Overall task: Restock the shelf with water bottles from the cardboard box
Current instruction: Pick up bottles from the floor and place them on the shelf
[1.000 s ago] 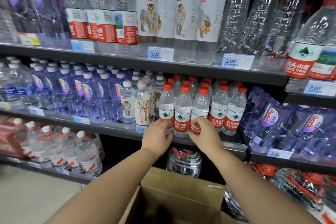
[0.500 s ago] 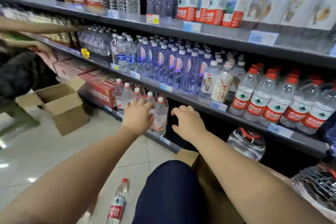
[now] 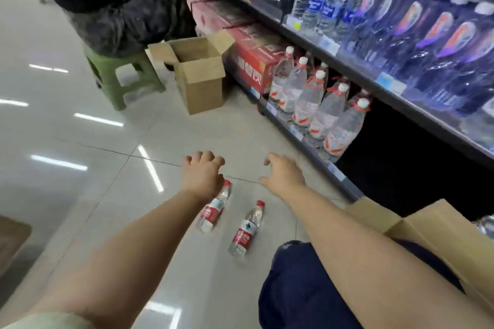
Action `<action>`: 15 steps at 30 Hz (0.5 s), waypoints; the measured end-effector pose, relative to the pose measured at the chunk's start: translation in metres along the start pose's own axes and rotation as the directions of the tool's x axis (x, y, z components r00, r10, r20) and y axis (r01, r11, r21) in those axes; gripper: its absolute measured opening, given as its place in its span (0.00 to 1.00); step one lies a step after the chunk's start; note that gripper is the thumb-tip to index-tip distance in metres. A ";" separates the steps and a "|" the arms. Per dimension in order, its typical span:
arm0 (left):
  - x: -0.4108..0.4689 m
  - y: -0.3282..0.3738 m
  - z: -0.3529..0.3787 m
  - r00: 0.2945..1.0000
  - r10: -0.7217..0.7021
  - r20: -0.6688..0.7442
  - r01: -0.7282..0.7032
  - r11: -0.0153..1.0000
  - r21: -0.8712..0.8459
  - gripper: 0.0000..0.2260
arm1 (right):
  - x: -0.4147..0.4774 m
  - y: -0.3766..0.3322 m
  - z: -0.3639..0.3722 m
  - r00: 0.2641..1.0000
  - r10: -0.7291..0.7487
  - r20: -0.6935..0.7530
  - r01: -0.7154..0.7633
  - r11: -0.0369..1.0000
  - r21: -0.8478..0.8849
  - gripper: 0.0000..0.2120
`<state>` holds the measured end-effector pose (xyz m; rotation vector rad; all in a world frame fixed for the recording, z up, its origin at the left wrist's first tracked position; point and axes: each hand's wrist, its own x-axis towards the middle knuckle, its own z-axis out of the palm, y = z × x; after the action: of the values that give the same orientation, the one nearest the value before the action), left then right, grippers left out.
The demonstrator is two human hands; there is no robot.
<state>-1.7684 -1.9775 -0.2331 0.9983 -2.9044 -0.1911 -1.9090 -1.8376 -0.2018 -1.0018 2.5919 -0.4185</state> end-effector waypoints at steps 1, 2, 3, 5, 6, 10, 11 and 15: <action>-0.001 -0.009 0.015 0.999 -0.034 0.030 0.034 0.999 0.007 0.18 | 0.007 -0.001 0.018 0.999 0.034 0.029 -0.035 0.998 0.044 0.15; -0.001 -0.018 0.030 0.996 -0.066 0.063 0.066 0.998 0.008 0.19 | 0.015 -0.001 0.037 0.995 0.073 0.064 -0.078 0.994 0.080 0.14; -0.002 -0.025 0.045 0.990 -0.098 0.100 0.098 0.995 0.003 0.20 | 0.022 0.001 0.056 0.988 0.115 0.105 -0.126 0.986 0.113 0.13; -0.003 -0.039 0.078 0.977 -0.145 0.157 0.147 0.989 0.004 0.21 | 0.033 0.006 0.093 0.960 0.203 0.193 -0.239 0.953 0.184 0.13; -0.004 -0.044 0.096 0.969 -0.167 0.181 0.168 0.986 0.007 0.22 | 0.038 0.011 0.110 0.941 0.244 0.234 -0.296 0.930 0.218 0.14; 0.000 -0.054 0.161 0.935 -0.225 0.273 0.236 0.972 -0.008 0.22 | 0.050 0.038 0.170 0.857 0.385 0.343 -0.488 0.820 0.298 0.18; 0.003 -0.055 0.178 0.928 -0.240 0.284 0.254 0.967 -0.015 0.22 | 0.053 0.045 0.184 0.833 0.416 0.365 -0.529 0.790 0.309 0.18; 0.013 -0.057 0.241 0.895 -0.318 0.313 0.355 0.932 -0.069 0.24 | 0.062 0.067 0.233 0.752 0.508 0.420 -0.641 0.713 0.285 0.27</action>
<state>-1.7688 -2.0071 -0.4788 1.5702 -2.8945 -0.5820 -1.8985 -1.8681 -0.4501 -0.0560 2.2201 -0.5483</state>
